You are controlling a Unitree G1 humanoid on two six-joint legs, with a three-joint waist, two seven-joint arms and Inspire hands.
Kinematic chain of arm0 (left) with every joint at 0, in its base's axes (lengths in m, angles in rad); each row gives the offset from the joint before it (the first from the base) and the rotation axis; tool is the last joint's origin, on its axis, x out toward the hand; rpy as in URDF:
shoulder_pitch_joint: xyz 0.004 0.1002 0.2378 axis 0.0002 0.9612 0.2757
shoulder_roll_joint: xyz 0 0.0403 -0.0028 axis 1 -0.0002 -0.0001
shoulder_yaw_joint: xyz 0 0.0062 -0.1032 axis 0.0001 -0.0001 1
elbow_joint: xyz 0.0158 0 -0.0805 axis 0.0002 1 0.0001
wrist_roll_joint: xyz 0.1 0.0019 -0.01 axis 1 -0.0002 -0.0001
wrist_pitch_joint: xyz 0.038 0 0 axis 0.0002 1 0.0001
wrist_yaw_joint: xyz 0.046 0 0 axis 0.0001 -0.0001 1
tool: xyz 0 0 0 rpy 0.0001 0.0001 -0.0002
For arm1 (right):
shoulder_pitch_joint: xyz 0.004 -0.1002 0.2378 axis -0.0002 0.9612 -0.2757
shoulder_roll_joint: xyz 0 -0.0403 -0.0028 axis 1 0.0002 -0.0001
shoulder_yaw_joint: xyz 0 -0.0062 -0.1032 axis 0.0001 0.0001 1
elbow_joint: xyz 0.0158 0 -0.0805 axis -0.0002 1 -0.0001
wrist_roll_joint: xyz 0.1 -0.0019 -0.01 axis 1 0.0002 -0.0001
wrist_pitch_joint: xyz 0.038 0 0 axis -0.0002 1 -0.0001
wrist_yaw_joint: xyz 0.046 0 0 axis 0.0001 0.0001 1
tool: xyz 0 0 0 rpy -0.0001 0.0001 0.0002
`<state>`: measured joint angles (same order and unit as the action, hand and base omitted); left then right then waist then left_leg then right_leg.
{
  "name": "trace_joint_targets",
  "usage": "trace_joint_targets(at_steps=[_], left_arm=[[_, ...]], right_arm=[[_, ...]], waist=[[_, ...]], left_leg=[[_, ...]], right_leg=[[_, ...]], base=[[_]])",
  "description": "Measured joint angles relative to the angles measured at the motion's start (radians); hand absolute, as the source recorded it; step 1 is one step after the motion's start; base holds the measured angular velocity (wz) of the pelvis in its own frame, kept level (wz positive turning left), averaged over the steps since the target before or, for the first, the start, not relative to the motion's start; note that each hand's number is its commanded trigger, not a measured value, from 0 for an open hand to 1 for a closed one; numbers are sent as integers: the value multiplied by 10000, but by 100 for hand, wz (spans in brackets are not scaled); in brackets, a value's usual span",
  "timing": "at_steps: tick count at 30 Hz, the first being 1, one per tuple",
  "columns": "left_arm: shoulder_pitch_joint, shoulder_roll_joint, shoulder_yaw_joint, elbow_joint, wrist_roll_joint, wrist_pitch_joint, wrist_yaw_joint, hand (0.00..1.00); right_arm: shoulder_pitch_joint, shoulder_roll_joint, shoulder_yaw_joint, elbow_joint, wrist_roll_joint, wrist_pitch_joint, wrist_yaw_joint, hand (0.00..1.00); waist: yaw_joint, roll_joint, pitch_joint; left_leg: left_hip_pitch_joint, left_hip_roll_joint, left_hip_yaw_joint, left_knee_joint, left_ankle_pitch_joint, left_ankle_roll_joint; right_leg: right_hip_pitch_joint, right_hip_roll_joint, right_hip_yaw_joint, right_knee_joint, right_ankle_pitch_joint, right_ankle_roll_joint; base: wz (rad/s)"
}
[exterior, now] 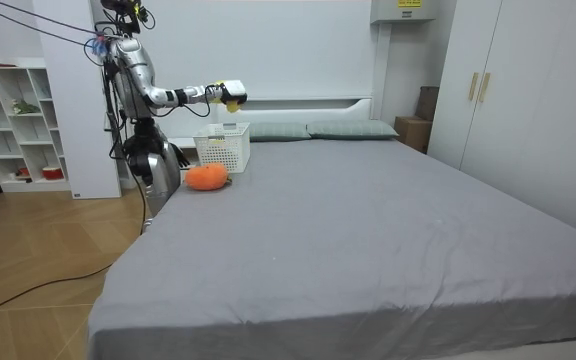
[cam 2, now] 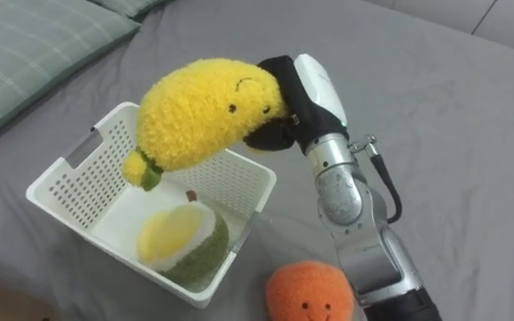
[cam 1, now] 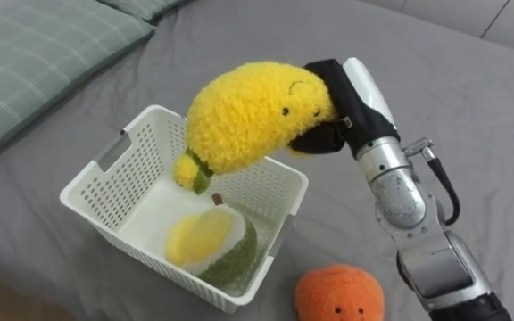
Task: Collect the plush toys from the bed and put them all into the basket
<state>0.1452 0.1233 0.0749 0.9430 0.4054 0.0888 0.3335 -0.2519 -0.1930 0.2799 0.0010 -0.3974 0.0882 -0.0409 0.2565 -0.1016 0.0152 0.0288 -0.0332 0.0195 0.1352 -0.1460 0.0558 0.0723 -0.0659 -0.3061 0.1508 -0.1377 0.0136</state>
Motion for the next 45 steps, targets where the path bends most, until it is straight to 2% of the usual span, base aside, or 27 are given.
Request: trace_joint_targets(at_steps=[7,8,9,10,11,15,21,25,45], left_arm=[[-85,21,-76,129,14,-13,28,0],[-85,27,-120,127,14,-12,29,0],[-102,28,-199,127,17,-12,27,0],[-142,21,-228,126,20,-12,20,0],[-153,22,-220,123,48,-12,13,0],[-204,16,-216,-98,652,-5,-231,0],[-295,7,-227,-100,690,-8,-353,0],[-309,20,-244,-100,687,-7,-313,0],[-436,79,-584,-109,672,-9,346,0]], right_arm=[[-74,233,600,159,-3,3,201,100],[-86,244,645,176,-3,4,204,93],[-121,262,757,232,-1,4,217,53],[-121,267,872,241,-19,10,219,7],[-123,284,936,241,-56,9,227,0],[-207,450,1034,241,-444,9,434,0],[-612,431,1401,348,-702,-8,511,0],[-904,413,1714,874,-794,-8,508,0],[-901,416,1725,1167,-686,-6,302,0]], waist=[[35,-62,28],[67,-62,28],[149,-59,30],[250,-52,35],[280,-52,35],[570,-62,28],[802,-60,31],[812,-76,25],[772,-195,12]], left_leg=[[-126,-36,-251,40,4,0],[-142,-38,-252,48,3,1],[-161,-44,-255,58,3,1],[-172,-48,-261,58,3,1],[-178,-50,-270,58,3,1],[-205,-84,-314,75,4,2],[-233,-96,-341,93,3,2],[-264,-101,-341,96,3,3],[-380,-103,-320,149,3,4]], right_leg=[[-11,-22,-252,-5,-3,4],[-16,-23,-256,-7,-3,4],[-21,-24,-251,-20,-3,5],[-21,-24,-216,-36,-4,7],[-20,-24,-219,-41,-6,9],[-14,-30,-232,-143,-14,22],[-21,-37,-282,-151,-15,24],[-28,-38,-285,-151,-15,25],[-145,-46,-252,-146,-12,29]], base=[[8],[7],[0],[0],[4],[1],[1],[0],[0]])
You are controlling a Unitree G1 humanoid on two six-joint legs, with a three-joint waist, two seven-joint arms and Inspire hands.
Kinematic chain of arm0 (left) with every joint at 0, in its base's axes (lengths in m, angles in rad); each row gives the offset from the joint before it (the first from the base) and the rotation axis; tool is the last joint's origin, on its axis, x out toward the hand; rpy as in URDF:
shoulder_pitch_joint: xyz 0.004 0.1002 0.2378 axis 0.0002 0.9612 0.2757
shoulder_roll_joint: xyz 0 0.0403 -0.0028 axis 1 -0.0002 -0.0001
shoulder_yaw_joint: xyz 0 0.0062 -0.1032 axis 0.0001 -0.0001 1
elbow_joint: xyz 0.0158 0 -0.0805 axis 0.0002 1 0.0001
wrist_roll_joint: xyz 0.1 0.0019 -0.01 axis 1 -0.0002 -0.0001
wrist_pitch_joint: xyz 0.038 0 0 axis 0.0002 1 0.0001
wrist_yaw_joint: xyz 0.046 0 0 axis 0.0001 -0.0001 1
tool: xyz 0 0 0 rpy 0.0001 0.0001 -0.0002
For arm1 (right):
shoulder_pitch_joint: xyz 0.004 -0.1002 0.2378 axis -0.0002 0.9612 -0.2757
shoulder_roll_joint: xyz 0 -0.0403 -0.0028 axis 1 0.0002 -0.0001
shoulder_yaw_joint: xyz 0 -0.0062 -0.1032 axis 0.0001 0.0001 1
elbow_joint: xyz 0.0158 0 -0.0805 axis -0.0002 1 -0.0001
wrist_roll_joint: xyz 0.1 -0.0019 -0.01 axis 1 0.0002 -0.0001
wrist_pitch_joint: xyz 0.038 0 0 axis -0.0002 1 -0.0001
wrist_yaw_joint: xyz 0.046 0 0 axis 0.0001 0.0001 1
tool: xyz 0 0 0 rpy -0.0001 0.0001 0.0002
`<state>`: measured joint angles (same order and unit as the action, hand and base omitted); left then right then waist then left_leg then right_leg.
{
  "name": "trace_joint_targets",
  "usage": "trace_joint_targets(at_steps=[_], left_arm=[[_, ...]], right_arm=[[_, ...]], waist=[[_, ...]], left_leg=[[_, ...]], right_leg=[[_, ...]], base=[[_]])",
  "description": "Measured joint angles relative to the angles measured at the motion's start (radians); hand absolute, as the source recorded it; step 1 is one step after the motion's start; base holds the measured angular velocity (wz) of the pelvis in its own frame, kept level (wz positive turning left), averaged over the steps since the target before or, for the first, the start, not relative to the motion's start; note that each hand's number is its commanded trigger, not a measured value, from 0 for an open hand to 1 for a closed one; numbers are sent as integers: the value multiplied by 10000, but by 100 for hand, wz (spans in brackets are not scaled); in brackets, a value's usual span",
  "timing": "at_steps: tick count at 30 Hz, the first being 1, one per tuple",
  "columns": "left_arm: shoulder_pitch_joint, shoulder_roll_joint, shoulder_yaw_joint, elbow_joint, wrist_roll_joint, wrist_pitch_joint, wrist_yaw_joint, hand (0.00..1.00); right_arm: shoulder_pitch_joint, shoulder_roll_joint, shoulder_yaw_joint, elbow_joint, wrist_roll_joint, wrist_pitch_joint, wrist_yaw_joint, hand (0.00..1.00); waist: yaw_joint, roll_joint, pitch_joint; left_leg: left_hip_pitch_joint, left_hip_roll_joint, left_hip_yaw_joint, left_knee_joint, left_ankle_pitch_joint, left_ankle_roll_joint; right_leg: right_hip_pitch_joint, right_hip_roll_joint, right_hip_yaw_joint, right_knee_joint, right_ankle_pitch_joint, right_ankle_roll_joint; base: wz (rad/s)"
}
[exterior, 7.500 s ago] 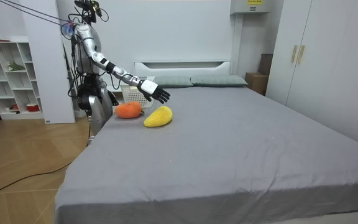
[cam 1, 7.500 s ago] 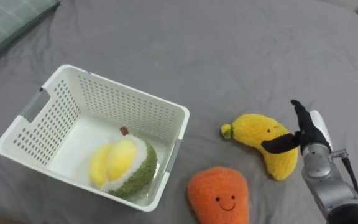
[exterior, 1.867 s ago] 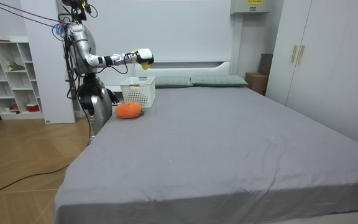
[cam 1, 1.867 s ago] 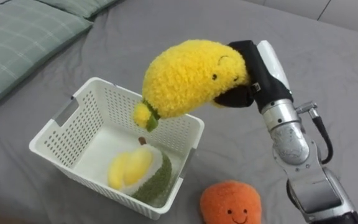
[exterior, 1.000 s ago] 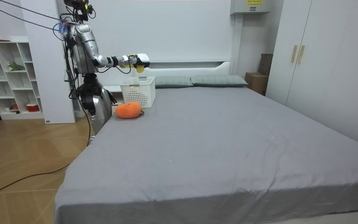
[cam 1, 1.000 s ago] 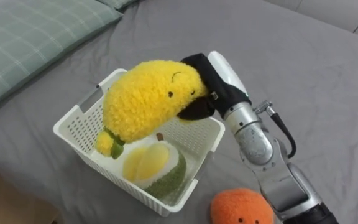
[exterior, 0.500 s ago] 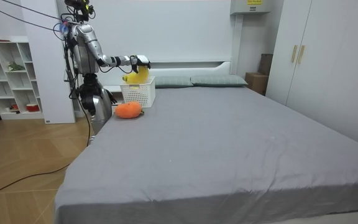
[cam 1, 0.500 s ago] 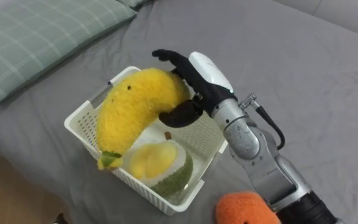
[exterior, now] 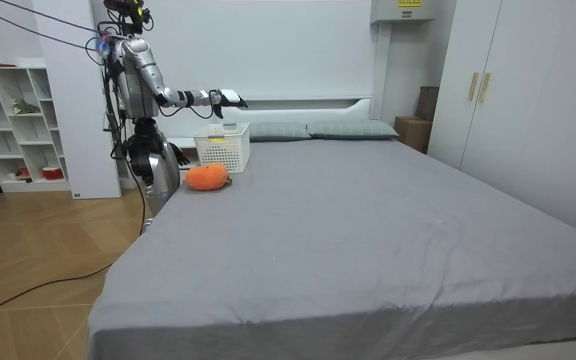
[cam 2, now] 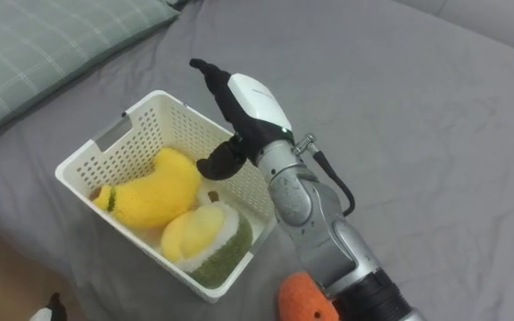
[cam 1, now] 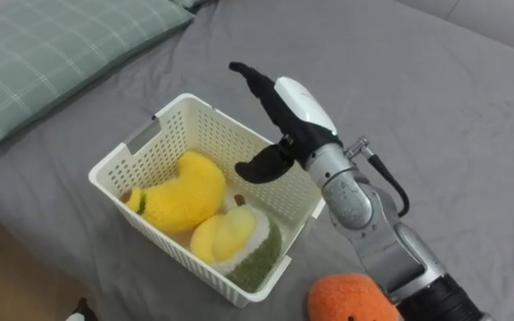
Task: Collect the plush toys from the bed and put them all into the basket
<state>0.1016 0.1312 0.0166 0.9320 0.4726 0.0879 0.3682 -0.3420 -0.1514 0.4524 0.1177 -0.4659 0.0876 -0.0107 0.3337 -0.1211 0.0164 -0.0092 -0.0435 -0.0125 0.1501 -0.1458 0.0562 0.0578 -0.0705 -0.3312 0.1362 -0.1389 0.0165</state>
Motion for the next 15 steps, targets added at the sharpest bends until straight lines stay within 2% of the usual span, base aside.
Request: trace_joint_targets(at_steps=[6,7,15], left_arm=[[-1,-16,4,15,0,-3,3,0],[-1,-18,9,13,2,-3,3,0],[2,-51,39,13,-75,5,0,0]], right_arm=[[0,3,-15,-51,118,0,1,0],[1,2,-19,-118,104,0,1,0],[43,-42,-96,-219,258,-29,1,0]], waist=[[-69,13,8],[-105,57,38],[-431,108,51]], left_leg=[[5,2,8,-1,0,0],[9,2,7,-1,-1,1],[189,15,129,4,-1,1]], right_leg=[[43,4,33,-2,0,1],[48,4,48,-4,0,1],[133,12,240,12,1,1]], base=[[0],[0],[-5]])
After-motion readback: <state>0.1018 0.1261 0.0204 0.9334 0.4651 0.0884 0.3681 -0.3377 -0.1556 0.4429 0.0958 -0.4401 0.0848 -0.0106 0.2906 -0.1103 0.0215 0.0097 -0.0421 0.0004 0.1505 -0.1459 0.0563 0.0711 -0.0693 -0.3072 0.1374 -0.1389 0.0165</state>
